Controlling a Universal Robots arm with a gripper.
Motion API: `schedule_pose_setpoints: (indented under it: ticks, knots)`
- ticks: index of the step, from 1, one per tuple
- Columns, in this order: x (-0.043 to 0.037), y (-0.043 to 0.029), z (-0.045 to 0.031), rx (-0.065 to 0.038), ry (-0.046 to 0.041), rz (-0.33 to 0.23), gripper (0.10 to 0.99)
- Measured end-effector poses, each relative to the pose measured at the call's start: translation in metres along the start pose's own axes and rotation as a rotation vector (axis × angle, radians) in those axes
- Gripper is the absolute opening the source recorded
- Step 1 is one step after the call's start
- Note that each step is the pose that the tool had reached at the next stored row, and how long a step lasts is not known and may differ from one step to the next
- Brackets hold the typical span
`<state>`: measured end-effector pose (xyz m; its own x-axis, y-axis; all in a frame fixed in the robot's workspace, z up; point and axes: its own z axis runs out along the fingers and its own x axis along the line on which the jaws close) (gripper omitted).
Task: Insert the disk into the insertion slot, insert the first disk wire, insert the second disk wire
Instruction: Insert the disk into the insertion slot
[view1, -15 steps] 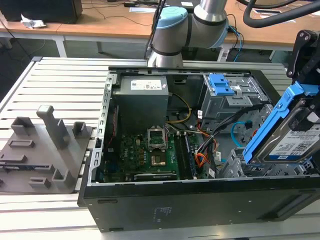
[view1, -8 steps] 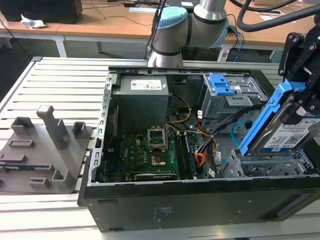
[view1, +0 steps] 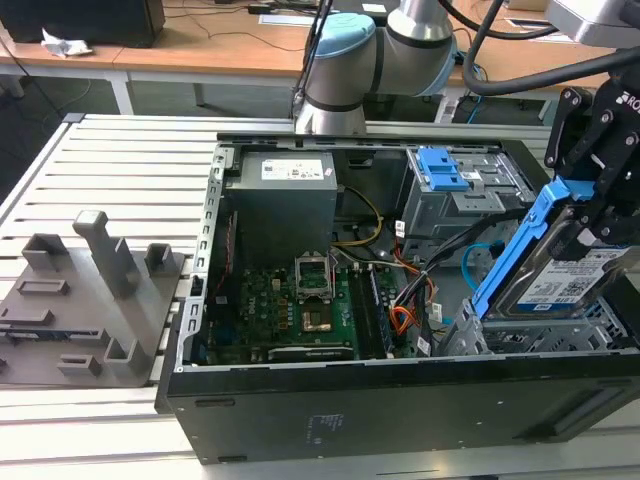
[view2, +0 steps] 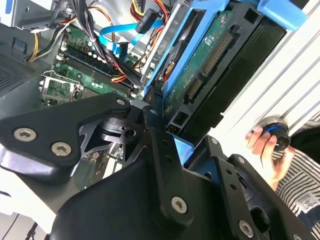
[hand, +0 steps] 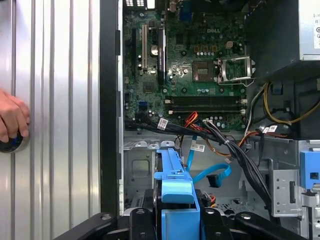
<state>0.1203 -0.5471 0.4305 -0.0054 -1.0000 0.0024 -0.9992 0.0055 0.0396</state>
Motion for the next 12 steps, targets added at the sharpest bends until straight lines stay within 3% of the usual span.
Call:
schedule_pose_setpoints:
  ticks: [12]
  knots:
    - [-0.0005,-0.0007,0.0192,0.000,-0.0002,0.000,0.365]
